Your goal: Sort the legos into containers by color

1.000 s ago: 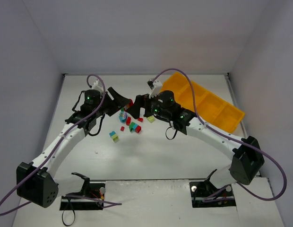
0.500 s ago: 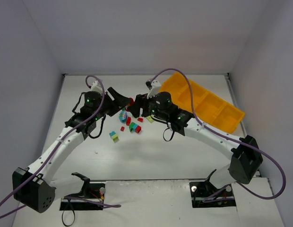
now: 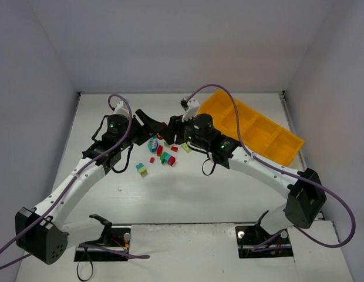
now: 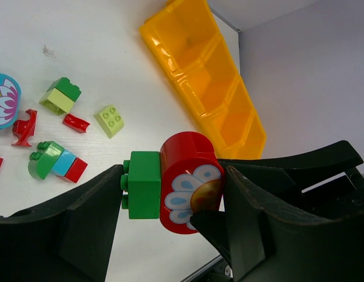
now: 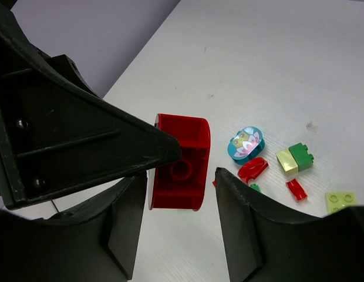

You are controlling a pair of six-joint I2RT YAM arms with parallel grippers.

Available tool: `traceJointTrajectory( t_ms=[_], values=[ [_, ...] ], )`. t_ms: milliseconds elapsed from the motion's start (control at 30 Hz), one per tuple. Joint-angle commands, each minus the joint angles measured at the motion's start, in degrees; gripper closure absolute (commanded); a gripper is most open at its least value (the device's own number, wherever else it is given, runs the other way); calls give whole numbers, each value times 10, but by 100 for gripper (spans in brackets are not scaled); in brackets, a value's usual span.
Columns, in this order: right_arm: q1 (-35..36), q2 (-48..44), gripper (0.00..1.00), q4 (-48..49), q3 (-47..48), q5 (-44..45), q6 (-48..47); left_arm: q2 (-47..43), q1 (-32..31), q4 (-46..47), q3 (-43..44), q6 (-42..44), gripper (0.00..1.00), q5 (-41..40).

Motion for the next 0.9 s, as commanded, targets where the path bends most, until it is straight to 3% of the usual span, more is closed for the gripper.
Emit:
traceJointTrajectory(
  t_ms=[0, 133, 400, 600, 700, 767, 867],
  values=[
    [3, -11, 54, 63, 22, -3, -7, -5, -4, 32, 34, -1, 52, -2],
    [3, -4, 54, 70, 20, -20, 0, -3, -5, 33, 33, 1, 53, -2],
    [3, 4, 46, 73, 22, -23, 1, -5, -5, 41, 34, 5, 53, -1],
    [3, 6, 49, 76, 21, -15, -1, -5, -5, 42, 34, 5, 53, 4],
    [3, 7, 53, 78, 21, -15, -1, -4, -5, 43, 31, 5, 53, 9],
    [3, 9, 62, 79, 21, -16, -1, -5, -5, 42, 29, 6, 53, 12],
    [3, 7, 84, 84, 16, -11, -2, -9, -5, 41, 25, 10, 52, 13]
  ],
)
